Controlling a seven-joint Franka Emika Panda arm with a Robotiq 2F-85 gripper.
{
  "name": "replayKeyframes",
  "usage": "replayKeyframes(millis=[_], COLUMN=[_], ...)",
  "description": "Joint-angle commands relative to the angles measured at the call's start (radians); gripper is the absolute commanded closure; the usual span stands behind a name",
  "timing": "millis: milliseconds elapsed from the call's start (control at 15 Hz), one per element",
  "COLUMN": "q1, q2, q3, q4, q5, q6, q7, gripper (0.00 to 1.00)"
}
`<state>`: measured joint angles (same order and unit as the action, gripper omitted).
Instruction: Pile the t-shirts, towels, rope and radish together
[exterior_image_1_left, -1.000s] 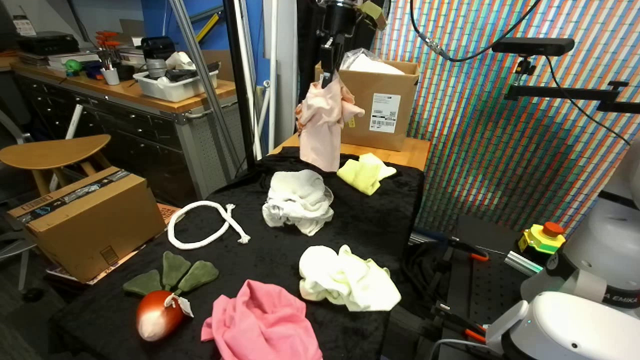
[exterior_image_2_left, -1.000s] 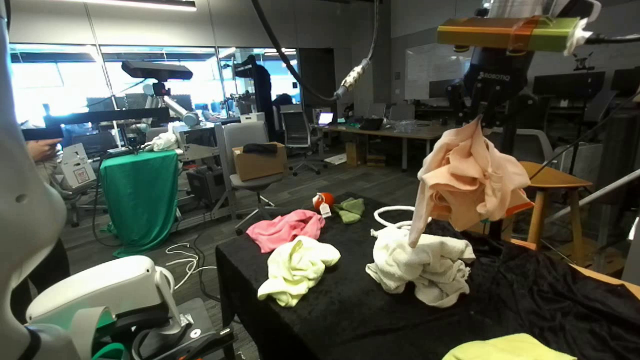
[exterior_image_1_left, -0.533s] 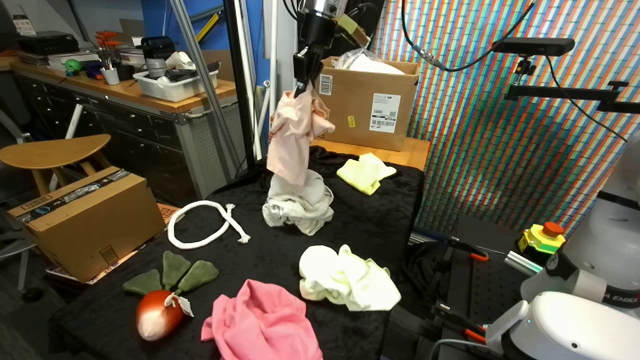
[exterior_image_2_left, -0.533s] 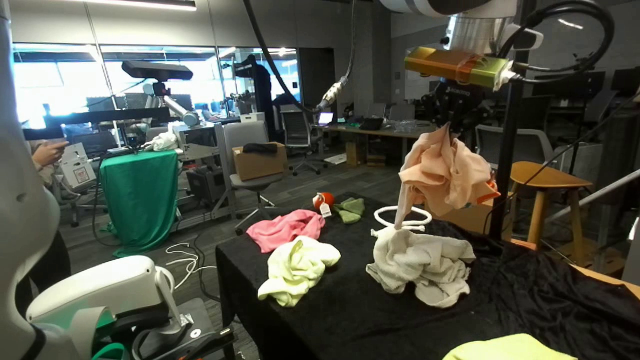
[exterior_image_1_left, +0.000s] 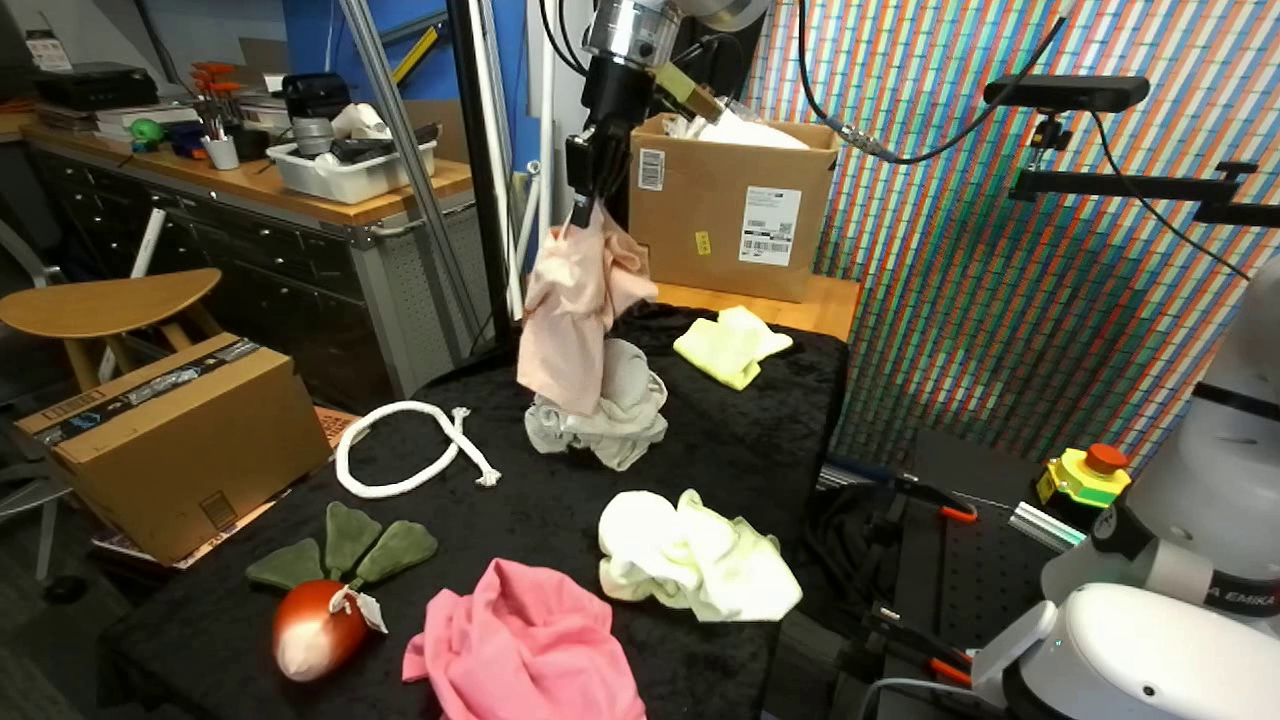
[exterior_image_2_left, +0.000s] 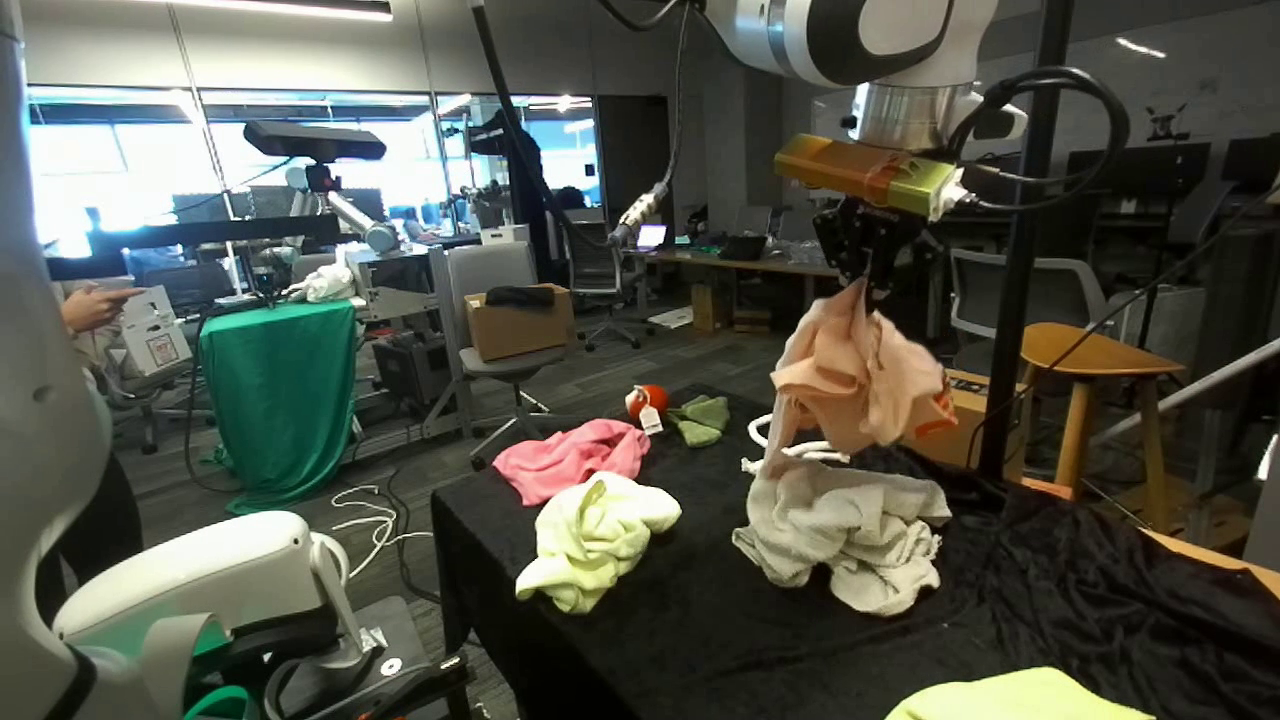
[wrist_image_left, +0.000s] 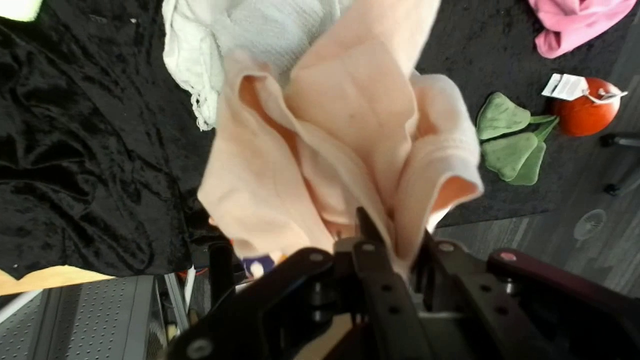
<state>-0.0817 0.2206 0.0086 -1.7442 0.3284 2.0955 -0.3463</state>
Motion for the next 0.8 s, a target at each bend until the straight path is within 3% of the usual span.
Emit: replayKeyframes(millis=[0,400,733], q1=[0.006,0.002,0.013], q2=[-0.025,-0.025,-0.022], q3=[-0.001,-0.005,0.001], q4=[-0.027,-0.026,-0.026], q5=[-0.028,-0.035,-0.086], q6=[0.006,0.000,0.021], q7=[0.031,0.043,0.033], gripper=[0.50,0.04,0.00])
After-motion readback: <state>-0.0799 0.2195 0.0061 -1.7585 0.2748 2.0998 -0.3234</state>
